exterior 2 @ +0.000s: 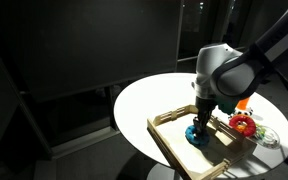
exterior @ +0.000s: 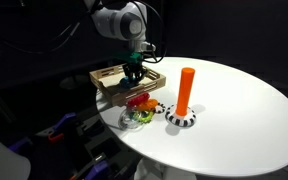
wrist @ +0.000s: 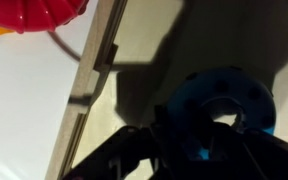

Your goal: Remove the blue circular object from the wooden tray

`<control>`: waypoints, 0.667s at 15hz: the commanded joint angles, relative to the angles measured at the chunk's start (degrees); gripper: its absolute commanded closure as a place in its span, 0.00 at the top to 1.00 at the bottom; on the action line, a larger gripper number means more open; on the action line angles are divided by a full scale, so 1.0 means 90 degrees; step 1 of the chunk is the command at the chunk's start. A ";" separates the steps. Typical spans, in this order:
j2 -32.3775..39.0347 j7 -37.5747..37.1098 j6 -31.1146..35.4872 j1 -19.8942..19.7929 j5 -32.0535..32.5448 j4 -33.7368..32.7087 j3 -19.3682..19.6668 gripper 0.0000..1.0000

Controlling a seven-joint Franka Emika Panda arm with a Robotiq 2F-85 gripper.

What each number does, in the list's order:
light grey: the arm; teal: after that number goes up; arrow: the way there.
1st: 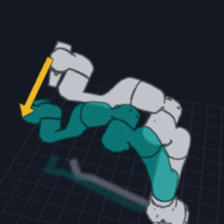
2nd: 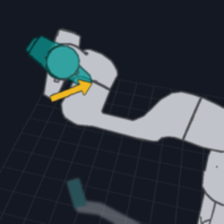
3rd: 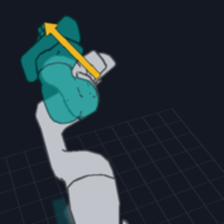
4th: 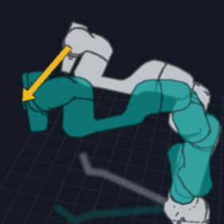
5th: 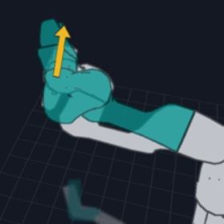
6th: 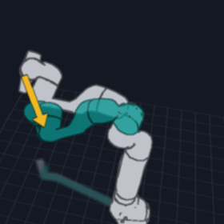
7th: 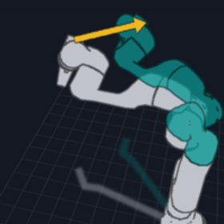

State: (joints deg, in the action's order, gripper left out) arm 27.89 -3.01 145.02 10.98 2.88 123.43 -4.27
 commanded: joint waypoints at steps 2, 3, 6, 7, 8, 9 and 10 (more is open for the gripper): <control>-0.0290 -0.0101 -0.0184 -0.0058 0.0004 -0.0041 -0.0011 0.10; -0.0381 -0.0057 -0.0208 -0.0103 -0.0038 -0.0015 -0.0033 0.10; -0.0666 -0.0033 -0.0351 -0.0208 -0.0085 0.0033 -0.0020 0.10; -0.0752 -0.0044 -0.0444 -0.0237 -0.0080 0.0030 -0.0004 0.10; -0.0837 -0.0100 -0.0577 -0.0255 -0.0052 0.0010 0.0032 0.10; -0.0912 -0.0102 -0.0709 -0.0295 -0.0052 -0.0006 0.0045 0.10; -0.1002 -0.0112 -0.0883 -0.0335 -0.0051 -0.0024 0.0068 0.10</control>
State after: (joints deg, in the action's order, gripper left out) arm 22.16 -3.13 141.28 8.93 2.78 123.02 -4.03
